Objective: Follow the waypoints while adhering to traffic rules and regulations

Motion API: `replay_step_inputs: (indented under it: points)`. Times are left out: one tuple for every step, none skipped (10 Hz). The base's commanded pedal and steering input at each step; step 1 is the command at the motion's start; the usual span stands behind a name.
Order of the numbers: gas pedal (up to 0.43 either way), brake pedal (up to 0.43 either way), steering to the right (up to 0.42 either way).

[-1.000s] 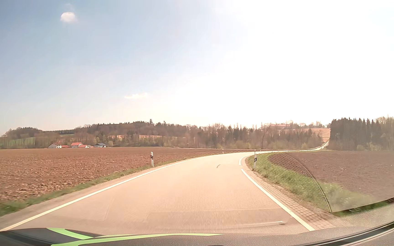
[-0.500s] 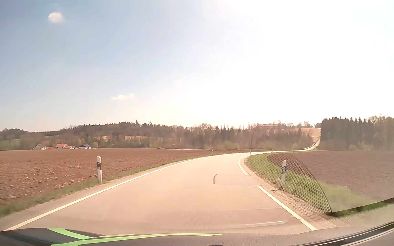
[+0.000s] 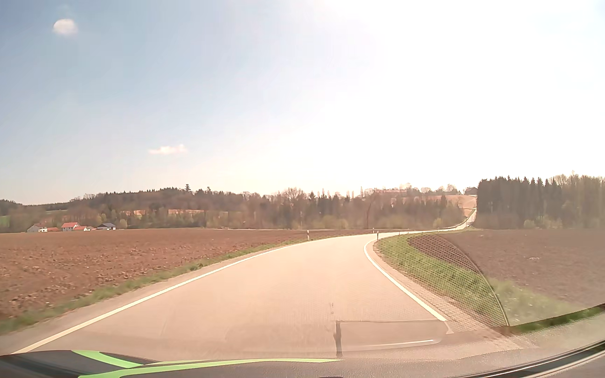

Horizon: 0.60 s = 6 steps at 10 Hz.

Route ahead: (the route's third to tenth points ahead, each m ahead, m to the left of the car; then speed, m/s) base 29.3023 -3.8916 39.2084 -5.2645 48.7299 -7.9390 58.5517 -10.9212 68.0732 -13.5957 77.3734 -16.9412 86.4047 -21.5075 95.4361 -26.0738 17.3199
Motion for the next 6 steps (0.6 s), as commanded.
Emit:
replay_step_inputs:
  points:
    - [0.248, 0.000, 0.031]
    - [0.248, 0.000, 0.031]
    - [0.248, 0.000, 0.031]
    - [0.248, 0.000, 0.031]
    - [0.248, 0.000, 0.031]
    - [0.240, 0.000, 0.031]
